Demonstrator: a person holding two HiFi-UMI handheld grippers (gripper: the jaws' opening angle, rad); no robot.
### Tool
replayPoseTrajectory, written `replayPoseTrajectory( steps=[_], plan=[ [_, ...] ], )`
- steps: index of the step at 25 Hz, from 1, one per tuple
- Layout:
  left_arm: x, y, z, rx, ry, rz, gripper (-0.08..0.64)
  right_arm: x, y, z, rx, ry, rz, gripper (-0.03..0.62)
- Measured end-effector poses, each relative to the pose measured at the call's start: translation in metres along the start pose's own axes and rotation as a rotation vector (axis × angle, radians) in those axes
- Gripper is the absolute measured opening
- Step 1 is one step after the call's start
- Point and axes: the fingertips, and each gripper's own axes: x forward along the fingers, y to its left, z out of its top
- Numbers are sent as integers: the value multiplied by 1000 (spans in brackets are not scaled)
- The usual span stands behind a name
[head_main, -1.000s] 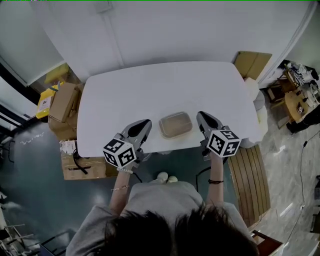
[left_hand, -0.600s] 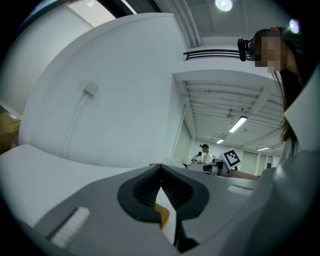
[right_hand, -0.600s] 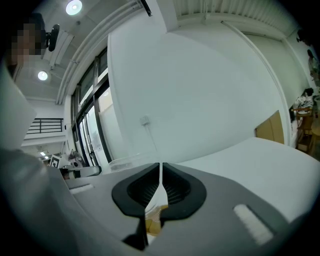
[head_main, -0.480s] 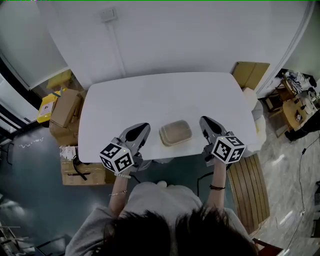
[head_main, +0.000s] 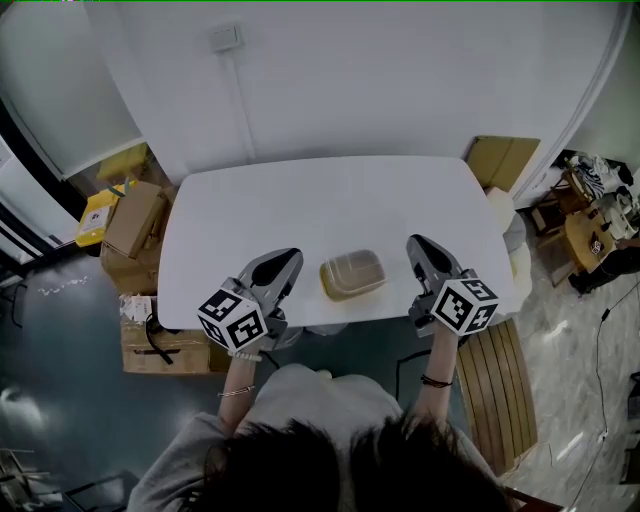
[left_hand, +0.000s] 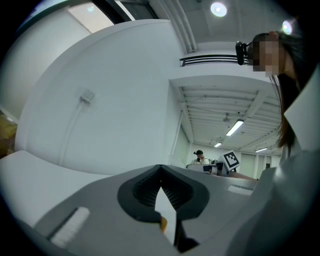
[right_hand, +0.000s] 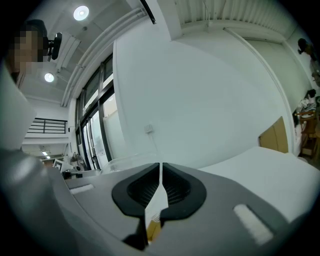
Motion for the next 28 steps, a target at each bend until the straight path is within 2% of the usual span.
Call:
replayPoseTrajectory(
  steps=[12, 28],
  plan=[
    [-2, -9, 7, 10, -14, -16, -5, -4, 7, 7, -18, -27, 17, 29],
    [1, -14, 6, 1, -4, -26, -5, -5, 8, 1, 10, -16, 17, 29]
  ],
)
